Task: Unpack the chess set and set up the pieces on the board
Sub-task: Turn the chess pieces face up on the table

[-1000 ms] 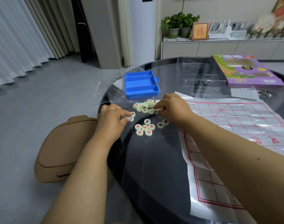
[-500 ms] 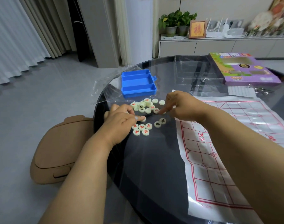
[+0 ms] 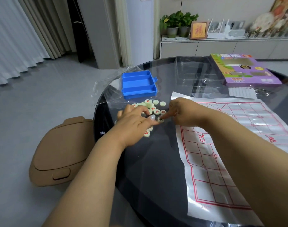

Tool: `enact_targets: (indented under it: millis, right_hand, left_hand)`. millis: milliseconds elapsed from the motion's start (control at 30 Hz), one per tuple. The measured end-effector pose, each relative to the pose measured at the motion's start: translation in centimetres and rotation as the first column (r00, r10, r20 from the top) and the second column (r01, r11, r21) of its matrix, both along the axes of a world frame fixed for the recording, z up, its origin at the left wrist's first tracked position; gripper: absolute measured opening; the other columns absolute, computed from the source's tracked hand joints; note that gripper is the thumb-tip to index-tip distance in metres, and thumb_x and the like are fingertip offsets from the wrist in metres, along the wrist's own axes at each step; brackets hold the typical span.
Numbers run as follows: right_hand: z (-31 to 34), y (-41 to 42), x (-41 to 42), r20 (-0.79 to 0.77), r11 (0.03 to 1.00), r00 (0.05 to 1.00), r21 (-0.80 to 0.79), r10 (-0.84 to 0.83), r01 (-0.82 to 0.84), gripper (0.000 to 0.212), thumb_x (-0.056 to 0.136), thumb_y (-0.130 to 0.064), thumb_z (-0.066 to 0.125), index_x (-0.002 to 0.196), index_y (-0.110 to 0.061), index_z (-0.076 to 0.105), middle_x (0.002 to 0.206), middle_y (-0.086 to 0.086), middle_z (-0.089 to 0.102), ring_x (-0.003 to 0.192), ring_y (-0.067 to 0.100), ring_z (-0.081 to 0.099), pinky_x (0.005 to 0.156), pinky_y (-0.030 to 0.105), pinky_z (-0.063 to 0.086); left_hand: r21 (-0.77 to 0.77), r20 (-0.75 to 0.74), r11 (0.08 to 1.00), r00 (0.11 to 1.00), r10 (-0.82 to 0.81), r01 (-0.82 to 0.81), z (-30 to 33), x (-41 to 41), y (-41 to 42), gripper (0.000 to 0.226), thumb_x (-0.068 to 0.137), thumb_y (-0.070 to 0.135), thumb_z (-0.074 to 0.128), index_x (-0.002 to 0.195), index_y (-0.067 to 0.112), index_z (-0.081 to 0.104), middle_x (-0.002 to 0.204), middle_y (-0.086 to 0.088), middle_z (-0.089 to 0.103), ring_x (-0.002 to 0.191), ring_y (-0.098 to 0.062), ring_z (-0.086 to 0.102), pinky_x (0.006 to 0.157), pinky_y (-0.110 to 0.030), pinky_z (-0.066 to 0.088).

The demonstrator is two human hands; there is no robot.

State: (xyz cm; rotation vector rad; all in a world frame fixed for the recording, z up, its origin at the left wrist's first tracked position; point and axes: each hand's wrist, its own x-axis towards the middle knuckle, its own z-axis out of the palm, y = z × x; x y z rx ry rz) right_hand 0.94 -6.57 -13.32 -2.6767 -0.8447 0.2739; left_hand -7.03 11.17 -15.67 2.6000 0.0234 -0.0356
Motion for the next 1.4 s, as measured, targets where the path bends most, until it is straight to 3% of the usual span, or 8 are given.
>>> enact_targets:
  millis: [100, 267, 467, 700, 833, 933, 1200, 1400]
  right_hand:
    - [-0.1, 0.8, -0.2, 0.000, 0.998, 0.999, -0.039, 0.052, -0.052, 0.042, 0.084, -0.006, 0.052, 0.116, -0.028, 0.067, 0.094, -0.001, 0.051, 0.101, 0.020, 0.050, 0.085, 0.032, 0.046]
    - [-0.6, 3.4, -0.7, 0.074, 0.965, 0.975, -0.175, 0.211, -0.195, 0.047, 0.090, -0.015, 0.048, 0.131, -0.037, 0.053, 0.112, 0.002, 0.054, 0.111, 0.020, 0.045, 0.092, 0.033, 0.041]
    - [-1.6, 4.3, 0.7, 0.245, 0.993, 0.969, 0.115, -0.009, -0.020, 0.030, 0.084, -0.025, 0.061, 0.112, -0.028, 0.069, 0.100, -0.003, 0.059, 0.103, 0.017, 0.051, 0.075, 0.026, 0.037]
    - [-2.5, 5.2, 1.4, 0.339, 0.996, 0.939, 0.078, -0.059, 0.034, 0.026, 0.083, -0.041, 0.066, 0.101, -0.023, 0.072, 0.100, 0.001, 0.061, 0.101, 0.019, 0.051, 0.077, 0.030, 0.042]
    - [-2.8, 4.9, 1.3, 0.396, 0.997, 0.918, 0.073, -0.014, -0.016, 0.023, 0.089, -0.033, 0.057, 0.095, -0.018, 0.073, 0.094, 0.003, 0.060, 0.095, 0.021, 0.051, 0.076, 0.033, 0.044]
    - [-3.2, 4.4, 1.4, 0.353, 0.994, 0.934, 0.113, -0.046, 0.006, 0.023, 0.089, -0.032, 0.058, 0.093, -0.015, 0.073, 0.092, 0.004, 0.059, 0.093, 0.021, 0.051, 0.074, 0.030, 0.040]
    - [-2.9, 4.5, 1.3, 0.227, 0.979, 0.970, 0.199, -0.089, 0.044, 0.017, 0.084, -0.027, 0.062, 0.085, -0.014, 0.073, 0.083, -0.003, 0.050, 0.086, 0.013, 0.046, 0.067, 0.025, 0.035]
    - [-3.1, 4.7, 1.9, 0.238, 0.966, 0.958, 0.235, -0.162, 0.105, 0.008, 0.080, -0.022, 0.062, 0.081, -0.015, 0.066, 0.084, -0.004, 0.053, 0.088, 0.017, 0.051, 0.067, 0.026, 0.036]
  left_hand:
    - [0.002, 0.030, 1.000, 0.999, -0.011, 0.011, 0.4, -0.3, 0.9, 0.039, 0.102, 0.044, 0.025, 0.111, 0.048, 0.063, 0.109, 0.029, 0.030, 0.097, 0.002, 0.014, 0.096, -0.023, 0.010]
    - [-0.104, 0.044, 0.978, 0.981, 0.187, -0.182, -0.8, -0.4, 3.8, 0.033, 0.096, 0.053, 0.029, 0.112, 0.046, 0.057, 0.119, 0.015, 0.035, 0.115, -0.013, 0.024, 0.095, -0.029, 0.023]
    - [-0.173, 0.143, 0.973, 0.974, 0.176, -0.150, -2.1, -0.6, 5.0, 0.041, 0.087, 0.074, 0.009, 0.098, 0.070, 0.049, 0.136, 0.018, 0.046, 0.128, -0.004, 0.016, 0.109, -0.035, 0.020]
    - [-0.060, 0.261, 0.973, 0.938, 0.230, -0.222, -3.4, 0.1, 5.0, 0.090, 0.077, 0.084, -0.002, 0.124, 0.036, 0.057, 0.132, 0.017, 0.050, 0.131, -0.007, 0.017, 0.101, -0.024, 0.008]
    - [-0.236, 0.351, 0.935, 0.874, 0.337, -0.266, -3.7, 0.2, 5.1, 0.079, 0.082, 0.078, 0.007, 0.115, 0.033, 0.064, 0.111, 0.025, 0.061, 0.123, -0.004, 0.028, 0.111, -0.036, 0.024]
    - [-0.318, 0.364, 0.900, 0.838, 0.407, -0.299, -3.6, 0.4, 5.3, 0.079, 0.084, 0.076, 0.010, 0.107, 0.030, 0.070, 0.102, 0.025, 0.055, 0.117, 0.000, 0.030, 0.103, -0.025, 0.026]
    - [-0.356, 0.320, 0.882, 0.847, 0.425, -0.308, -3.5, 0.3, 5.5, 0.075, 0.088, 0.065, 0.012, 0.104, 0.024, 0.074, 0.106, 0.010, 0.061, 0.115, -0.003, 0.035, 0.094, -0.020, 0.023]
    - [-0.460, 0.227, 0.837, 0.871, 0.435, -0.298, -3.2, 0.1, 5.4, 0.066, 0.096, 0.060, 0.017, 0.106, 0.024, 0.072, 0.111, 0.010, 0.066, 0.104, -0.007, 0.056, 0.088, -0.025, 0.039]
